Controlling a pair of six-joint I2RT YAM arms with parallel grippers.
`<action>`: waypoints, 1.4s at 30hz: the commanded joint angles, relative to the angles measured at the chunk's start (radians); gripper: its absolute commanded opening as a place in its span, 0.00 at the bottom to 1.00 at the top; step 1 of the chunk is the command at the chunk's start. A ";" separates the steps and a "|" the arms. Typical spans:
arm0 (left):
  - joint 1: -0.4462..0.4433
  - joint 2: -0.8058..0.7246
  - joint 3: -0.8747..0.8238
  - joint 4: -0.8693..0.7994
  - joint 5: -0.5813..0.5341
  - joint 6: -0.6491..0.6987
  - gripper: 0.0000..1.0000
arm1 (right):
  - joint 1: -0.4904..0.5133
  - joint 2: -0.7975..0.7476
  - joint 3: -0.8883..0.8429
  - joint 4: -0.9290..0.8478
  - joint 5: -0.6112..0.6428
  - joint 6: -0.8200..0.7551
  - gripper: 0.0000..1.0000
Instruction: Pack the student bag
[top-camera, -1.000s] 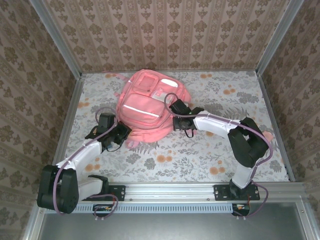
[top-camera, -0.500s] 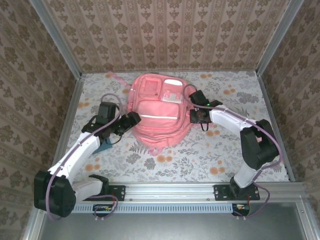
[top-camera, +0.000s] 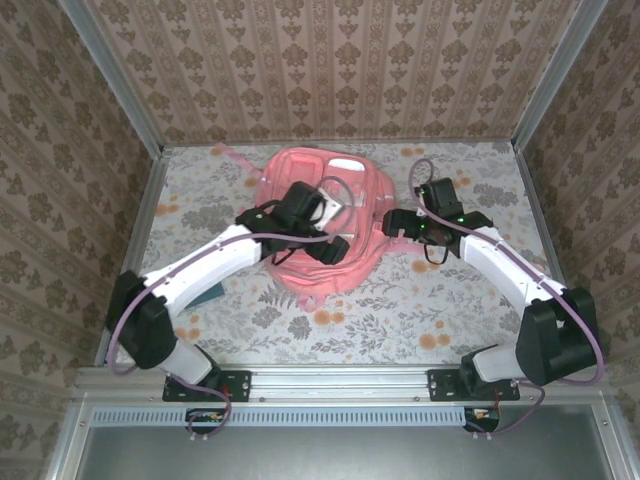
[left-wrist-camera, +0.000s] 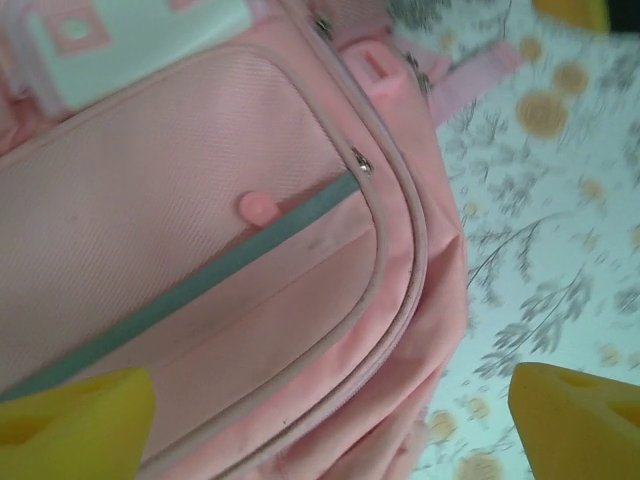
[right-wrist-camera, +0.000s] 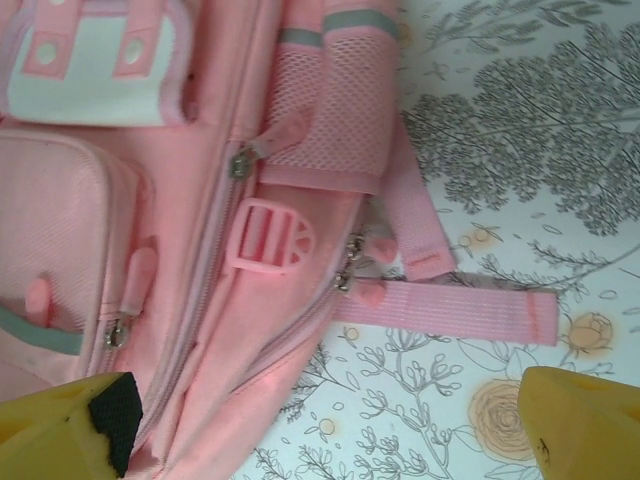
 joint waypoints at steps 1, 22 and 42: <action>-0.036 0.086 0.090 -0.131 -0.101 0.236 0.90 | -0.059 -0.037 -0.032 0.031 -0.083 0.023 0.99; -0.018 0.398 0.306 -0.213 -0.047 0.421 0.72 | -0.135 -0.013 -0.049 0.045 -0.175 0.026 0.98; 0.019 0.173 0.140 -0.032 -0.103 0.415 0.04 | -0.092 0.295 0.180 0.148 -0.433 0.092 0.85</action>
